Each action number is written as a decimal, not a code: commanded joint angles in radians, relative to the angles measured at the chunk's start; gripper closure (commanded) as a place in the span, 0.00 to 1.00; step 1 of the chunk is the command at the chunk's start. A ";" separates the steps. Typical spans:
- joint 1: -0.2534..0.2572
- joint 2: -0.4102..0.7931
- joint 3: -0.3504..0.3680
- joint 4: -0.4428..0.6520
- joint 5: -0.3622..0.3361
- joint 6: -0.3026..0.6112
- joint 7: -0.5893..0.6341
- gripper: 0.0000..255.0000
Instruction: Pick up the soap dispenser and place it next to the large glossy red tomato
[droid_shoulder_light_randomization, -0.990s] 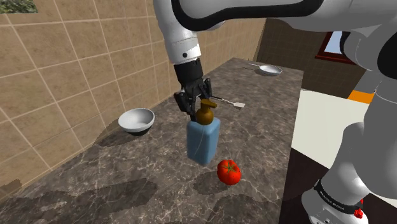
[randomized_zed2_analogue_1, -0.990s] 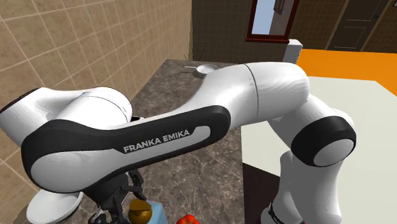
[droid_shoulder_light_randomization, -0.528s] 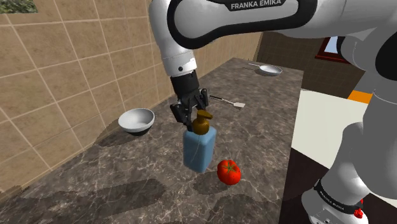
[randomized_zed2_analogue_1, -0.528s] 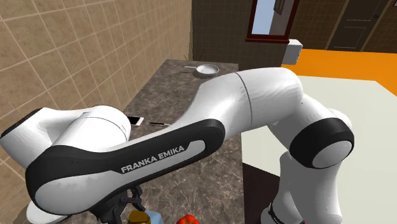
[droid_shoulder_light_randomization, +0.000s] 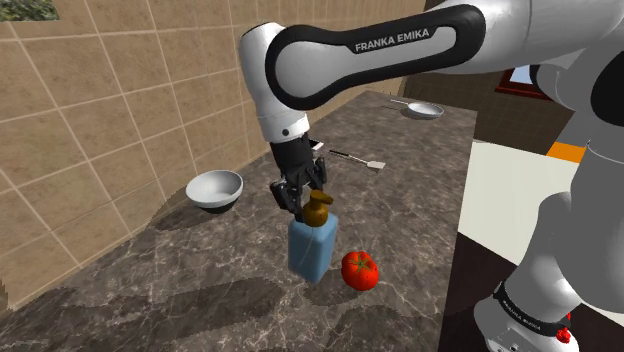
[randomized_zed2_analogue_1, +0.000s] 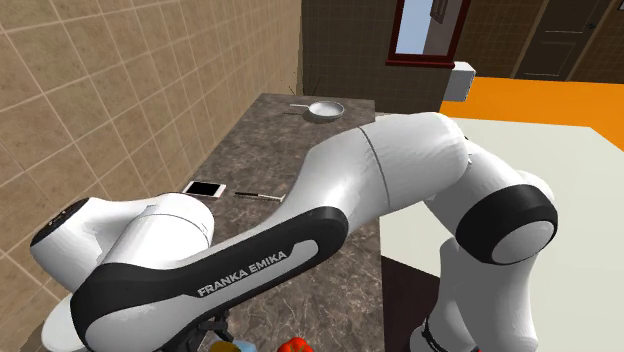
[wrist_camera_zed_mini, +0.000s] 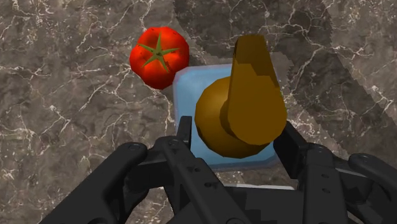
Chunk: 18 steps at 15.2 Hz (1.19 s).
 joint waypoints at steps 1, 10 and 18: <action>0.000 0.004 0.000 -0.023 -0.001 0.027 -0.002 1.00; 0.002 0.026 -0.001 -0.115 -0.004 0.140 -0.013 1.00; 0.003 0.035 -0.001 -0.136 -0.006 0.170 -0.016 1.00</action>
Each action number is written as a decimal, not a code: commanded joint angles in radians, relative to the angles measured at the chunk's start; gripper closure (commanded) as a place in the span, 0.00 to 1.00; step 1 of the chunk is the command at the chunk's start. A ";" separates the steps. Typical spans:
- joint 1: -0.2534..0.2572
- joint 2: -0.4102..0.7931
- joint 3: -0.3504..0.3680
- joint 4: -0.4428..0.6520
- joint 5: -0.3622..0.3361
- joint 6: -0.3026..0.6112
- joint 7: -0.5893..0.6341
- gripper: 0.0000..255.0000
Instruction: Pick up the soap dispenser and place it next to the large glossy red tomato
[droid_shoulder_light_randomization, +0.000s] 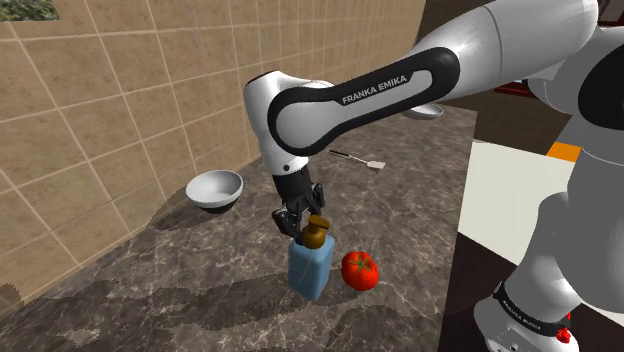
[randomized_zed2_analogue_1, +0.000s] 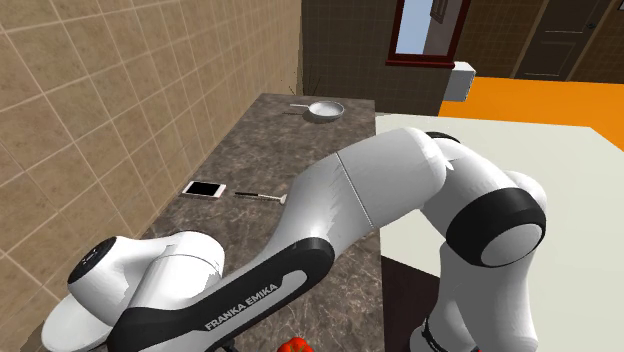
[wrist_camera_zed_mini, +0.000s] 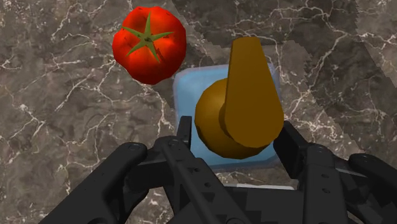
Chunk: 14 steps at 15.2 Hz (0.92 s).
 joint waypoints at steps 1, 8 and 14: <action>0.000 0.000 0.000 0.000 0.000 0.000 0.000 1.00; 0.000 0.000 0.000 0.000 0.000 0.000 0.000 0.00; -0.004 0.026 -0.004 0.158 -0.007 -0.132 0.007 0.00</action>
